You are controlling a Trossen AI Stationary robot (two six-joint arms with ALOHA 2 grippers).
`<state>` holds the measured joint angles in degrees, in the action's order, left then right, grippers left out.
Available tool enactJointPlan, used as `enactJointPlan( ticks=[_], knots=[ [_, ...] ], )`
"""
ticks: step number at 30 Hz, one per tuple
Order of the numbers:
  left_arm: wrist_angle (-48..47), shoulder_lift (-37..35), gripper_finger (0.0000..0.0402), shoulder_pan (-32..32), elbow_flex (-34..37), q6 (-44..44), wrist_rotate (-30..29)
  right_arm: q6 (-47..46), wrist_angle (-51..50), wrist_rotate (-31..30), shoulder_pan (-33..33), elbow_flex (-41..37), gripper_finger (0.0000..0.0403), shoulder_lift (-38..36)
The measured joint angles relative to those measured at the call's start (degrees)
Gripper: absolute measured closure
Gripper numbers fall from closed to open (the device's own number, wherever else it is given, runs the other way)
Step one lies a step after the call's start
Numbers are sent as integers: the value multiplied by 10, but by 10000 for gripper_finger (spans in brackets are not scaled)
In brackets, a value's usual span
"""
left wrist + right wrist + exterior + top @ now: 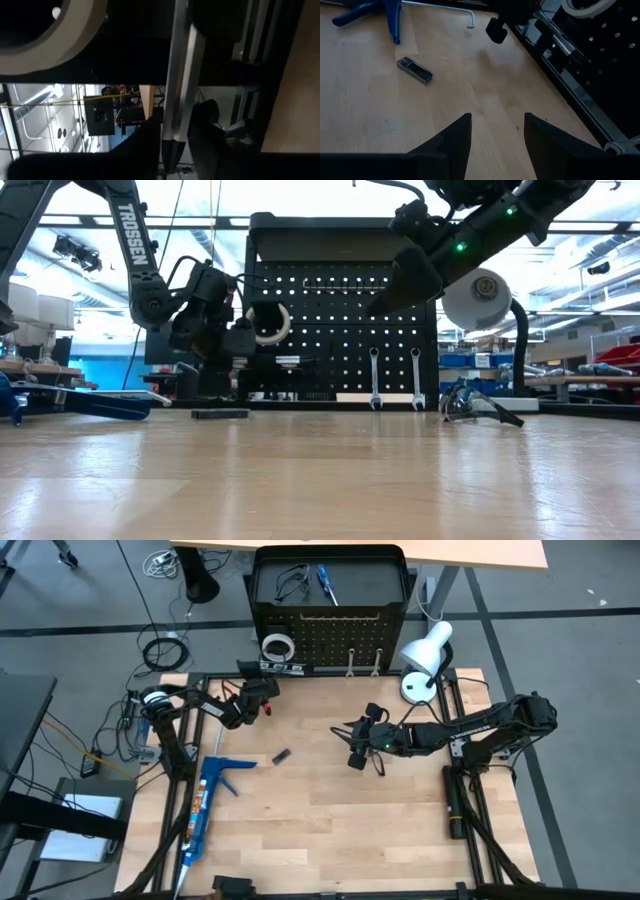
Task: Hang tools onto peg board
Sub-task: Unhang the spirit level from the peg board
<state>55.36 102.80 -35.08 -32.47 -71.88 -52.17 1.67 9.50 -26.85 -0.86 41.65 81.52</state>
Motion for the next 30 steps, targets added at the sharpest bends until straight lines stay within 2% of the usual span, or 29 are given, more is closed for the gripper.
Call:
enactJointPlan(
  ticks=[4, 10, 16, 22, 30],
  knots=[
    [-5, 0, 361, 3, 0, 0, 6, 0, 0, 0, 0, 0, 219, 0],
    [-11, 0, 361, 7, 0, 2, 2, 0, 0, 0, 0, 0, 219, 0],
    [-7, 0, 361, 9, 0, 2, -36, 0, 0, 0, 0, 0, 219, 0],
    [29, 0, 361, 21, 0, -2, -43, 0, 0, 0, 0, 0, 219, 0],
    [54, -1, 361, 42, 0, -46, -77, 0, 1, 0, 0, 0, 219, 0]
  ],
)
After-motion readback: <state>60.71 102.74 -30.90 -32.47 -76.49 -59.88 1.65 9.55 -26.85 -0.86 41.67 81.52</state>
